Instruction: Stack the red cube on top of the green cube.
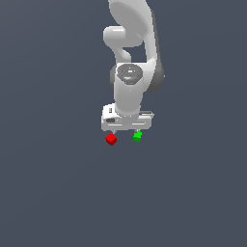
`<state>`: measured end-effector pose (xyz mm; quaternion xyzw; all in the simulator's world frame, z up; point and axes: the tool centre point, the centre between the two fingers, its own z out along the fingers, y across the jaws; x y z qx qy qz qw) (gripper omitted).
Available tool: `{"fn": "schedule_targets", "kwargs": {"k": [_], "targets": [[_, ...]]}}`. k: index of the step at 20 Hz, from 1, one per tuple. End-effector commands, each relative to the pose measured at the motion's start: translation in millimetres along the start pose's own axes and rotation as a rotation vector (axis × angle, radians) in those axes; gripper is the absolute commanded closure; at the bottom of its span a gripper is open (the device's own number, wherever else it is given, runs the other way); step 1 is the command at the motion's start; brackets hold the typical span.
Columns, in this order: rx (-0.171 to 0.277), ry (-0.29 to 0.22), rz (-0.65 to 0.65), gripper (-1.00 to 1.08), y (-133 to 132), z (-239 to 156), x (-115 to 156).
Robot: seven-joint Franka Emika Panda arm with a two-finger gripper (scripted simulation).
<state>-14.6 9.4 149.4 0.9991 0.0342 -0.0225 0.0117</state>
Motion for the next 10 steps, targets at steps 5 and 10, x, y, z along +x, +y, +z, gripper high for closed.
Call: {"fn": "schedule_targets", "kwargs": {"k": [5, 10], "targets": [[0.001, 0.001, 0.015, -0.92, 1.7, 1.6, -0.2], [0.004, 0.003, 0.076, -0.92, 8.6, 8.0, -1.1]]}}
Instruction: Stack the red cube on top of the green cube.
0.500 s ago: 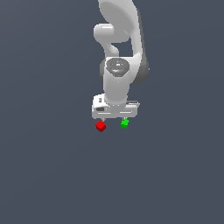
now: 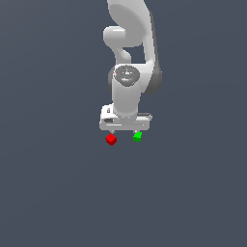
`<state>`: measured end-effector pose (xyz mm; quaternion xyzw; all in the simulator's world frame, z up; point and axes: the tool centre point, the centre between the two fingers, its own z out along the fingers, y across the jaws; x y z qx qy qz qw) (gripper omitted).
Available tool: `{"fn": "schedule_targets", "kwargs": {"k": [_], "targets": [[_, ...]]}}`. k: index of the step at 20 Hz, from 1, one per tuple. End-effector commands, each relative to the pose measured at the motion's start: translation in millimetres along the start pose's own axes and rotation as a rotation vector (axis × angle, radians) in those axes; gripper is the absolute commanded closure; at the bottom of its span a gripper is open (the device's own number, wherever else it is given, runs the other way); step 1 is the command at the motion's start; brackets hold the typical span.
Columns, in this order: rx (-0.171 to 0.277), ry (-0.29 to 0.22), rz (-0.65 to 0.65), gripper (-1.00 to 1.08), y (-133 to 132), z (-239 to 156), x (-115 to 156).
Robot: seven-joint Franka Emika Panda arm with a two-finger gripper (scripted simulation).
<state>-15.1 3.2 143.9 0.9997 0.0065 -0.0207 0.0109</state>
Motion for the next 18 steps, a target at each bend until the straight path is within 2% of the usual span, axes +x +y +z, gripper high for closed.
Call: {"fn": "schedule_targets", "kwargs": {"k": [1, 7, 18], "targets": [[0.002, 0.001, 0.039, -0.92, 5, 4, -1], [0.009, 0.008, 0.188, -0.92, 21, 20, -4], [0.026, 0.025, 0.546, -0.92, 56, 59, -22]]}}
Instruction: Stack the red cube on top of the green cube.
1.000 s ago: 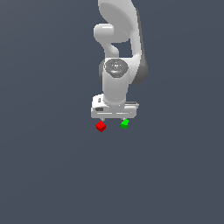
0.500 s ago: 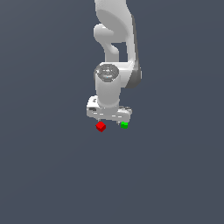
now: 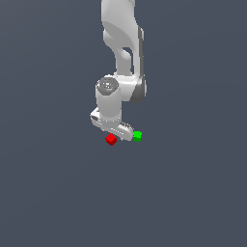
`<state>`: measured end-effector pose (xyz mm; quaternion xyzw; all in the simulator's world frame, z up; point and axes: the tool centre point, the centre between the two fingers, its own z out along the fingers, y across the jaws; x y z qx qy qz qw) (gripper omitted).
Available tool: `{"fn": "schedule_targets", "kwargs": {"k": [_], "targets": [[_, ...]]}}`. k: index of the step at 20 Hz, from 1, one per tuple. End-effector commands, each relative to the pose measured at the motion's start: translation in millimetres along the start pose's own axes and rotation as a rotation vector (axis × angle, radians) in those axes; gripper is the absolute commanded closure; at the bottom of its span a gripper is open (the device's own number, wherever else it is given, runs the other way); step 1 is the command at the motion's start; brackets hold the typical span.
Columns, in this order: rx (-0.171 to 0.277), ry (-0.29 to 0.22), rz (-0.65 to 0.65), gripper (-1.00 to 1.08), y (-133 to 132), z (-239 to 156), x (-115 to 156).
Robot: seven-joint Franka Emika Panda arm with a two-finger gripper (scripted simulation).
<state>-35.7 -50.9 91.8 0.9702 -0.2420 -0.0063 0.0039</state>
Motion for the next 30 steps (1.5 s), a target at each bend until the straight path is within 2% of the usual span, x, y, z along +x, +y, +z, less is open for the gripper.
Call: {"fn": "schedule_targets", "kwargs": {"k": [1, 10, 18, 30], "targets": [[0.004, 0.004, 0.068, -0.92, 7, 7, -1], [0.011, 0.009, 0.196, -0.92, 21, 21, -5], [0.011, 0.009, 0.199, -0.92, 21, 27, -6], [0.012, 0.009, 0.203, -0.92, 21, 71, -6]]}}
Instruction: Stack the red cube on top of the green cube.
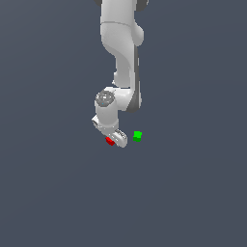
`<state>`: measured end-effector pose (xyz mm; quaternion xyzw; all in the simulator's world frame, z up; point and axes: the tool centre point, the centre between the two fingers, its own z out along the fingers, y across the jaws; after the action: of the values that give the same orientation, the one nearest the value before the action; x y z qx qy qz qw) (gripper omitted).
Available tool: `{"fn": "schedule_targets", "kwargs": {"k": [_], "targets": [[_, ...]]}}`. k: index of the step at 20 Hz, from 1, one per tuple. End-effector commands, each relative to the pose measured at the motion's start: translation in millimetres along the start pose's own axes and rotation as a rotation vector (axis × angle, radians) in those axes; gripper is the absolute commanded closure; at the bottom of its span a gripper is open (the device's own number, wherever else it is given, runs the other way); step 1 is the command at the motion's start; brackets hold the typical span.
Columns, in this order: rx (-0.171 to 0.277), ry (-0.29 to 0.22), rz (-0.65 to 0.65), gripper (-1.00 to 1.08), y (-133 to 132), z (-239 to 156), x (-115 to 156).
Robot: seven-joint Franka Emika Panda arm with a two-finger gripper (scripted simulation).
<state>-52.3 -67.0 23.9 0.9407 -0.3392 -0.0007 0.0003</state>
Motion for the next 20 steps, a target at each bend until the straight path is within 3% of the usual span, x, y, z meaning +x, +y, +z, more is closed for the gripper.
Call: {"fn": "schedule_targets", "kwargs": {"k": [1, 2, 3, 20], "targets": [[0.001, 0.001, 0.0, -0.92, -1, 4, 1], [0.001, 0.001, 0.0, -0.92, -1, 4, 1], [0.001, 0.001, 0.0, 1.08, -1, 4, 1], [0.001, 0.001, 0.0, 1.08, -1, -10, 0]]}}
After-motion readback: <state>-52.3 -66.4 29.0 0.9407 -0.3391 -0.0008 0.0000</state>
